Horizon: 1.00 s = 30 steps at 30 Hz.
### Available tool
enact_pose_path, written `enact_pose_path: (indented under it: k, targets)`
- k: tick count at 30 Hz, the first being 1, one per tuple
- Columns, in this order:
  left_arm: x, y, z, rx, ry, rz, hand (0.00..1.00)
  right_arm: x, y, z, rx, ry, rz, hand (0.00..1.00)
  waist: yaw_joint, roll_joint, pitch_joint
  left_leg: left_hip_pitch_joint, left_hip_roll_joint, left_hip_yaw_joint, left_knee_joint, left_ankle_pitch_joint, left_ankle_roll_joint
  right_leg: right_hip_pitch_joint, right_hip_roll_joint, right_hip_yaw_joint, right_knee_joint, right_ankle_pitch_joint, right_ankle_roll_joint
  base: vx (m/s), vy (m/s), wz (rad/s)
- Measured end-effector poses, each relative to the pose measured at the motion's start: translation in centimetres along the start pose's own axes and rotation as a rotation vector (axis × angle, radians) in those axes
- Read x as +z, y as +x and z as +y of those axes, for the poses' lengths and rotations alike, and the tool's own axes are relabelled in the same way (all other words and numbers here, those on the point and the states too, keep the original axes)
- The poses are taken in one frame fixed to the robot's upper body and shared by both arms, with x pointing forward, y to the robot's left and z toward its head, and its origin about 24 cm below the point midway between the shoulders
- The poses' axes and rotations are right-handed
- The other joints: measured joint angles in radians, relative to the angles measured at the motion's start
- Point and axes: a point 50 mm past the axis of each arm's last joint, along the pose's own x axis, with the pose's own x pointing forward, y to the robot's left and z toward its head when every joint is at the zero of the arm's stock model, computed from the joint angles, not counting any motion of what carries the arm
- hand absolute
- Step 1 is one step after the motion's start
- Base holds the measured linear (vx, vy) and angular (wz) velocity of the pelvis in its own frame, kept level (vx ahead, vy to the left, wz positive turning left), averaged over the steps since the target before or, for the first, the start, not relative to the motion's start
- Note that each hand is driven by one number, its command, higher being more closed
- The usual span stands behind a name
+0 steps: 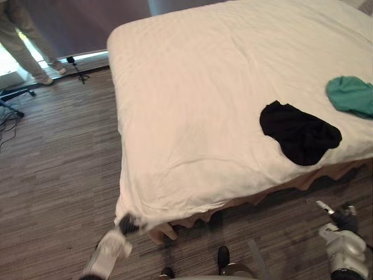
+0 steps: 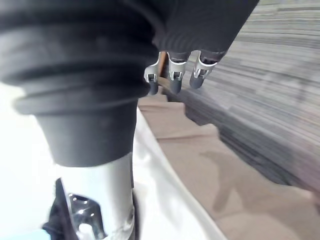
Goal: Tidy the bed and pick cloth on bed and put in laundry
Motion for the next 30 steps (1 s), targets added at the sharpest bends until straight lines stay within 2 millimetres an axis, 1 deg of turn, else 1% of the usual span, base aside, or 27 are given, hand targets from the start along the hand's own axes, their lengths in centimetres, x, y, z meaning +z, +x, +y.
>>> enact_pose_path:
  k: [1,2,3,4,5,7,9,10,11,12,13,14,15,16,17,19,20,21,22,23,24,25,26,27,28,29,30]
  targets:
    - [-2.4,-0.6,-1.1,-0.024,-0.044,0.097,0.00,1.7,0.4,0.6,0.022,0.000,-0.055,0.00,0.001,-0.008,-0.015,-0.005,-0.006,-0.006,-0.005,0.006,0.003,0.001,-0.004,-0.009,-0.001,0.000,0.000,-0.09,0.020,0.24]
    - [-4.1,-1.2,-2.1,-0.036,-0.106,0.165,0.00,3.7,0.6,1.7,0.060,-0.022,-0.122,0.00,0.001,-0.015,-0.029,-0.009,-0.009,-0.008,-0.010,0.009,0.005,-0.001,-0.008,-0.013,-0.006,0.000,0.000,-0.08,0.021,0.14]
    - [-4.8,-1.5,-2.7,-0.040,-0.149,0.193,0.00,5.2,0.7,2.6,0.098,-0.040,-0.170,1.00,0.006,-0.019,-0.035,-0.009,-0.010,-0.011,-0.010,0.010,0.005,-0.001,-0.009,-0.014,-0.007,0.000,0.000,-0.05,0.015,0.06]
    - [-5.1,-1.6,-3.0,-0.042,-0.166,0.208,0.00,6.0,0.7,3.1,0.121,-0.058,-0.198,1.00,0.009,-0.021,-0.038,-0.009,-0.010,-0.012,-0.012,0.010,0.005,-0.001,-0.010,-0.016,-0.007,0.000,0.000,-0.05,0.002,0.04]
    - [-6.6,-2.1,-3.6,-0.046,-0.212,0.297,0.00,9.0,0.5,5.9,0.240,-0.117,-0.300,1.00,0.018,-0.030,-0.047,-0.008,-0.011,-0.014,-0.024,0.017,0.006,-0.005,-0.011,-0.016,-0.007,0.001,-0.001,-0.03,-0.003,0.02]
    - [-7.7,-2.6,-3.6,-0.039,-0.239,0.360,0.00,10.5,0.0,8.2,0.337,-0.168,-0.361,1.00,0.020,-0.032,-0.052,-0.008,-0.011,-0.014,-0.028,0.022,0.006,-0.006,-0.010,-0.017,-0.007,0.002,-0.002,-0.02,-0.002,0.00]
    - [-9.5,-3.5,-3.5,-0.014,-0.291,0.452,0.00,13.1,-1.3,12.9,0.552,-0.279,-0.458,1.00,0.030,-0.044,-0.052,-0.007,-0.009,-0.014,-0.030,0.027,0.003,-0.007,-0.007,-0.016,-0.007,0.004,-0.004,0.00,0.000,0.00]
    - [-9.7,-3.6,-3.5,-0.007,-0.301,0.466,0.00,13.6,-1.6,14.0,0.609,-0.302,-0.474,1.00,0.033,-0.048,-0.052,-0.006,-0.009,-0.014,-0.031,0.028,0.003,-0.007,-0.007,-0.016,-0.007,0.004,-0.005,-0.01,-0.015,0.04]
    - [-10.1,-3.8,-3.4,0.005,-0.318,0.490,0.00,14.7,-2.8,16.9,0.759,-0.358,-0.515,1.00,0.046,-0.057,-0.052,-0.003,-0.009,-0.017,-0.036,0.034,0.003,-0.009,-0.005,-0.020,-0.007,0.004,-0.005,0.02,-0.010,0.08]
    - [-10.2,-3.8,-3.3,0.011,-0.331,0.496,0.00,15.1,-3.8,18.9,0.876,-0.393,-0.535,1.00,0.054,-0.062,-0.053,-0.002,-0.009,-0.021,-0.042,0.039,0.002,-0.009,-0.005,-0.024,-0.007,0.005,-0.006,0.03,-0.009,0.12]
    - [-10.2,-3.8,-3.4,0.014,-0.339,0.495,0.00,15.3,-5.0,20.5,0.973,-0.424,-0.556,1.00,0.059,-0.065,-0.053,-0.003,-0.008,-0.026,-0.042,0.041,0.002,-0.009,-0.005,-0.028,-0.007,0.006,-0.006,0.03,-0.005,0.15]
    - [-10.1,-3.8,-3.5,0.012,-0.344,0.494,0.00,15.5,-6.8,22.8,1.112,-0.467,-0.589,1.00,0.069,-0.068,-0.053,-0.004,-0.008,-0.032,-0.042,0.045,0.002,-0.006,-0.005,-0.036,-0.006,0.006,-0.006,0.04,0.002,0.15]
    - [-9.9,-3.7,-3.7,0.010,-0.349,0.488,0.00,15.5,-8.6,24.6,1.239,-0.463,-0.606,1.00,0.084,-0.069,-0.054,-0.005,-0.008,-0.037,-0.043,0.045,0.002,-0.005,-0.006,-0.041,-0.004,0.007,-0.006,0.06,0.006,0.17]
    - [-9.6,-3.5,-3.7,0.011,-0.352,0.476,0.00,15.4,-10.0,26.1,1.342,-0.457,-0.617,1.00,0.098,-0.072,-0.053,-0.006,-0.009,-0.044,-0.043,0.046,0.002,-0.002,-0.007,-0.048,-0.001,0.007,-0.006,0.05,0.007,0.16]
    - [-9.5,-3.4,-3.7,0.011,-0.353,0.468,0.00,15.1,-10.7,26.8,1.394,-0.445,-0.613,1.00,0.106,-0.074,-0.054,-0.008,-0.009,-0.049,-0.042,0.049,0.005,-0.001,-0.007,-0.052,-0.001,0.008,-0.007,0.04,0.004,0.23]
    - [-9.0,-3.1,-3.7,0.024,-0.360,0.435,0.00,14.2,-13.7,29.6,1.573,-0.408,-0.598,1.00,0.119,-0.078,-0.052,-0.010,-0.009,-0.075,-0.042,0.051,0.006,0.013,-0.009,-0.076,-0.001,0.009,-0.009,0.03,0.012,0.33]
    - [-8.6,-2.9,-3.5,0.041,-0.367,0.411,0.00,13.4,-15.5,31.0,1.666,-0.380,-0.583,1.00,0.139,-0.082,-0.051,-0.012,-0.009,-0.086,-0.041,0.052,0.007,0.017,-0.010,-0.083,-0.004,0.010,-0.011,0.02,0.021,0.26]
    - [-8.5,-2.8,-3.4,0.046,-0.370,0.398,0.00,13.2,-16.2,31.5,1.698,-0.369,-0.577,1.00,0.147,-0.085,-0.049,-0.013,-0.009,-0.088,-0.041,0.053,0.007,0.017,-0.012,-0.085,-0.005,0.010,-0.011,0.00,0.018,0.15]
    - [-8.2,-2.6,-3.2,0.054,-0.379,0.377,0.00,12.8,-17.2,32.3,1.742,-0.361,-0.572,1.00,0.161,-0.090,-0.042,-0.017,-0.011,-0.091,-0.041,0.057,0.010,0.016,-0.014,-0.091,-0.008,0.010,-0.011,-0.03,0.010,0.27]
    - [-7.5,-2.2,-2.8,0.067,-0.380,0.343,0.00,12.3,-19.0,33.3,1.814,-0.352,-0.569,1.00,0.172,-0.098,-0.029,-0.040,-0.016,-0.114,-0.039,0.068,0.013,0.007,-0.021,-0.110,-0.008,0.011,-0.010,-0.04,0.008,0.30]
    - [-7.3,-2.1,-2.7,0.072,-0.383,0.335,0.00,12.2,-19.4,33.5,1.826,-0.352,-0.569,1.00,0.173,-0.100,-0.023,-0.045,-0.017,-0.118,-0.039,0.070,0.014,0.005,-0.022,-0.114,-0.008,0.011,-0.010,-0.10,0.010,0.42]
    - [-5.7,-1.2,-1.9,0.087,-0.380,0.272,0.00,12.0,-21.4,34.6,1.894,-0.345,-0.572,1.00,0.193,-0.112,0.014,-0.079,-0.023,-0.136,-0.040,0.086,0.017,-0.021,-0.028,-0.126,-0.008,0.015,-0.011,-0.14,0.006,0.28]
    - [-4.3,-0.5,-1.2,0.094,-0.373,0.214,0.00,12.0,-22.8,35.3,1.936,-0.347,-0.583,1.00,0.212,-0.114,0.057,-0.106,-0.024,-0.143,-0.039,0.100,0.018,-0.042,-0.029,-0.131,-0.008,0.027,-0.015,-0.13,0.004,0.26]
    - [-3.6,-0.2,-0.9,0.097,-0.372,0.184,0.00,12.1,-23.4,35.6,1.951,-0.350,-0.590,1.00,0.218,-0.115,0.078,-0.120,-0.024,-0.145,-0.039,0.107,0.018,-0.054,-0.030,-0.133,-0.008,0.031,-0.015,-0.17,0.003,0.14]
    - [-2.3,0.3,-0.4,0.102,-0.365,0.130,0.00,12.1,-24.7,36.1,1.983,-0.365,-0.606,1.00,0.233,-0.116,0.127,-0.148,-0.026,-0.151,-0.039,0.120,0.020,-0.078,-0.031,-0.137,-0.006,0.043,-0.021,-0.19,0.005,0.15]
    - [-1.1,0.7,-0.1,0.105,-0.348,0.076,0.00,12.3,-25.5,36.5,2.007,-0.373,-0.614,1.00,0.242,-0.113,0.173,-0.182,-0.027,-0.163,-0.039,0.130,0.021,-0.105,-0.032,-0.149,-0.002,0.050,-0.026,-0.19,0.005,0.21]
    - [-0.5,0.9,0.2,0.107,-0.339,0.048,0.00,12.4,-25.7,36.6,2.011,-0.372,-0.619,1.00,0.245,-0.109,0.197,-0.199,-0.028,-0.171,-0.040,0.138,0.022,-0.119,-0.033,-0.157,-0.001,0.052,-0.028,-0.17,-0.001,0.29]
